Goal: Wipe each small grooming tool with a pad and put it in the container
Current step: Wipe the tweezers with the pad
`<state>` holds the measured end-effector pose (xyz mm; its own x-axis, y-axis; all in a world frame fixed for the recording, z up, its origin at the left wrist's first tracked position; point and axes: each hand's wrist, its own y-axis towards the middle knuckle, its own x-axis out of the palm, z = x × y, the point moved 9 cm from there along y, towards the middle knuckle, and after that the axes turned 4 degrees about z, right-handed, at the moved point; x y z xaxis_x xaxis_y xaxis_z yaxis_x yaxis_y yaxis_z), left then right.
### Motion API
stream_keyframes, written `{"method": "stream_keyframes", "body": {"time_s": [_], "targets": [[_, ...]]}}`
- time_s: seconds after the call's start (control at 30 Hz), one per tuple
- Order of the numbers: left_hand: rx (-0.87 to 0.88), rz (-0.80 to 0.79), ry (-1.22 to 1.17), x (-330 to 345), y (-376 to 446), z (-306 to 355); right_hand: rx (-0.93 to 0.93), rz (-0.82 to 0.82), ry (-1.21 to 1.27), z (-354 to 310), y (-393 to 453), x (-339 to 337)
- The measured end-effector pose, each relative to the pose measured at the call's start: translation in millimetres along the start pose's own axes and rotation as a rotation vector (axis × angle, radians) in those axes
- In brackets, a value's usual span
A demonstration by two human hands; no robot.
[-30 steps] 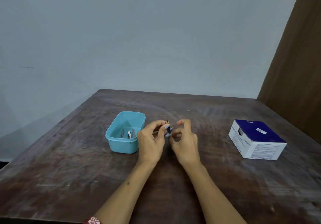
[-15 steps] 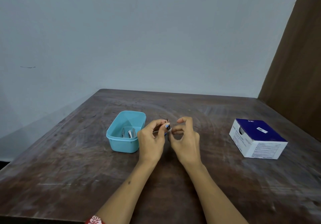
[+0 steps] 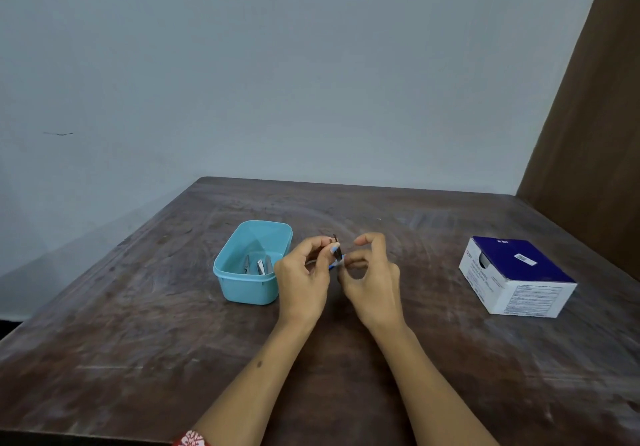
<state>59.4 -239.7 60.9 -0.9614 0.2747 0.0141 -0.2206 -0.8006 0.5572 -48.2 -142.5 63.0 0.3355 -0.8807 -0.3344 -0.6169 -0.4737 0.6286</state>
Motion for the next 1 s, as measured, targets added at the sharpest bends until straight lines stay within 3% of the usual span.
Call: {"method": "stream_keyframes", "body": {"time_s": [0.27, 0.5, 0.67, 0.83, 1.0], "targets": [[-0.044, -0.022, -0.064, 2.6, -0.4, -2.9, 0.051, -0.026, 0.03, 5.8, -0.2, 1.9], [-0.045, -0.143, 0.065, 15.5, -3.6, -9.2, 0.003, 0.046, 0.044, 0.2, 1.6, -4.5], [-0.009, -0.053, 0.039, 7.1, -0.2, -4.5, 0.084, -0.047, 0.046, 12.4, 1.9, 4.4], [0.006, -0.046, 0.084, 7.3, -1.4, -3.2, 0.368, 0.083, 0.397, 36.4, 6.7, -9.9], [0.047, -0.085, 0.149, 8.6, -4.3, 0.8, 0.527, 0.086, 0.687, 43.4, 4.3, -6.2]]}}
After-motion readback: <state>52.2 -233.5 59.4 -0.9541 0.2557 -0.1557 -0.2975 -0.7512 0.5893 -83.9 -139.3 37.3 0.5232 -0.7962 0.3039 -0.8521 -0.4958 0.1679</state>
